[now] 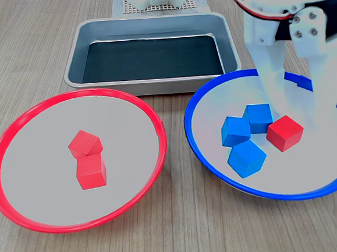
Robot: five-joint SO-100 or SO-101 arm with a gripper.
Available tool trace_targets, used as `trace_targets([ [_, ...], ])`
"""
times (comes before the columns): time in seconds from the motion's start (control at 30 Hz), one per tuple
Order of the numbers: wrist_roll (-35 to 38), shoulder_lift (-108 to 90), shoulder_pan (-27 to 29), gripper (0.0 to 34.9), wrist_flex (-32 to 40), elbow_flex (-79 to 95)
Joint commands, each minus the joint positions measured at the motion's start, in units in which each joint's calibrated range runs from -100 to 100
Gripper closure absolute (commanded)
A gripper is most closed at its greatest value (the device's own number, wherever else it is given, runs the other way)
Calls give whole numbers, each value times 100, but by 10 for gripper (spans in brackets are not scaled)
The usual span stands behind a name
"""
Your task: Resolve any anomalies and move all blocks to matching dishes
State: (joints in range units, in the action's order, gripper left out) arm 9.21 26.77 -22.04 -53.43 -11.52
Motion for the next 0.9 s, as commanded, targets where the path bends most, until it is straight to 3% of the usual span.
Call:
trace_targets([
  [0.0, 54, 5, -60, 186, -19, -54],
  [0.73, 205, 526, 232, 197, 97, -491],
  [0.87, 225, 526, 241, 236, 122, -463],
])
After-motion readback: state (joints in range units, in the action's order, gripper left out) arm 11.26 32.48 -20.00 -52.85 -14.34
